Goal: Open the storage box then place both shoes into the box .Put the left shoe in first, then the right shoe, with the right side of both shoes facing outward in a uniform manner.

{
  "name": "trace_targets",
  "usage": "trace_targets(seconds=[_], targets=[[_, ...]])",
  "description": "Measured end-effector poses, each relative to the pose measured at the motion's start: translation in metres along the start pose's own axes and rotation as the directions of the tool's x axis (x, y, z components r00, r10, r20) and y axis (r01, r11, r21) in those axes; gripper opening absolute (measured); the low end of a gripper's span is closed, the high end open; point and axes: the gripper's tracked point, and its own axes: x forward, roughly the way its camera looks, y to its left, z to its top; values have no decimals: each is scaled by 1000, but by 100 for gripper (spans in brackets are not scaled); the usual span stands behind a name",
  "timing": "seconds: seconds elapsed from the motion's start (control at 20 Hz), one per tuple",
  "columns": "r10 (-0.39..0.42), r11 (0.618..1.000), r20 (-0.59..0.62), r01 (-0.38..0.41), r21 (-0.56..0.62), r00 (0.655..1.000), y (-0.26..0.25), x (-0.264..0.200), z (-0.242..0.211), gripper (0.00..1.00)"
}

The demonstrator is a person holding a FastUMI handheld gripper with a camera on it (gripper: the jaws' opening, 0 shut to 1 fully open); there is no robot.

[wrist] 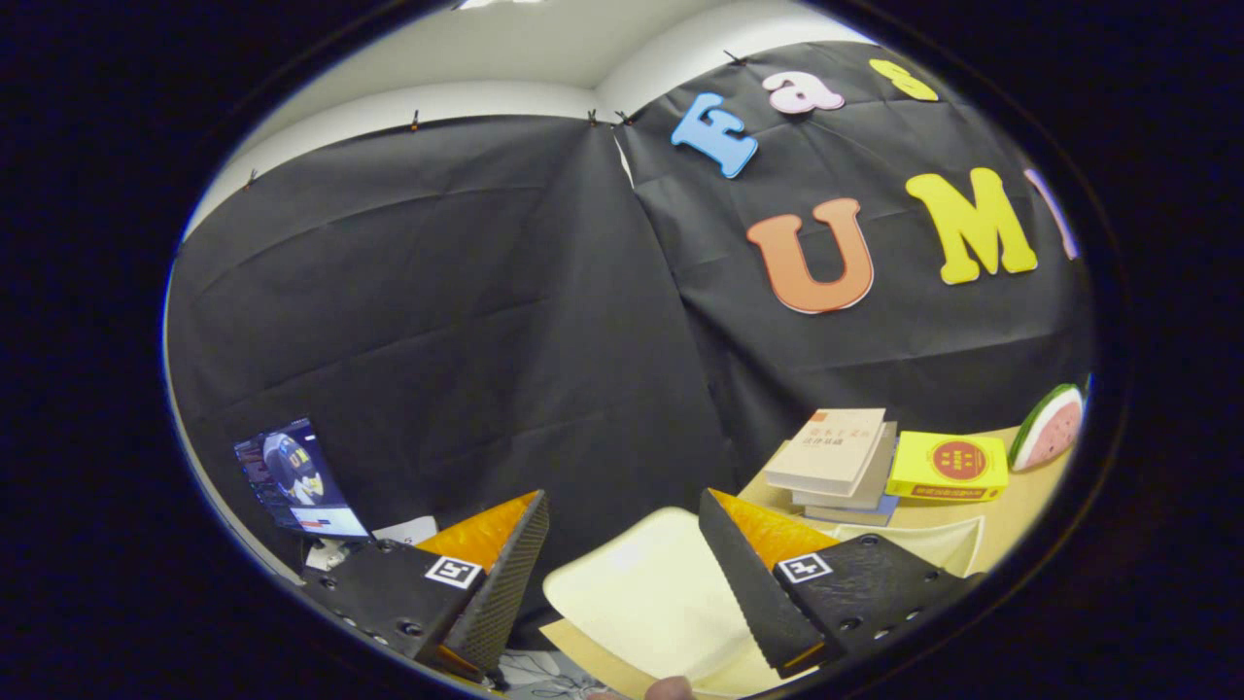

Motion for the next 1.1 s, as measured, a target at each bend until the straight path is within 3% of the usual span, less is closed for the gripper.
trace_targets(seconds=[0.3, 0.7, 1.1], targets=[[-102, 991, 81, 109, -77, 991, -35, -25, 7, 95], [-220, 968, 155, 236, -89, 963, -107, -107, 19, 95], [-462, 873, 152, 478, -97, 874, -255, -221, 10, 95]])
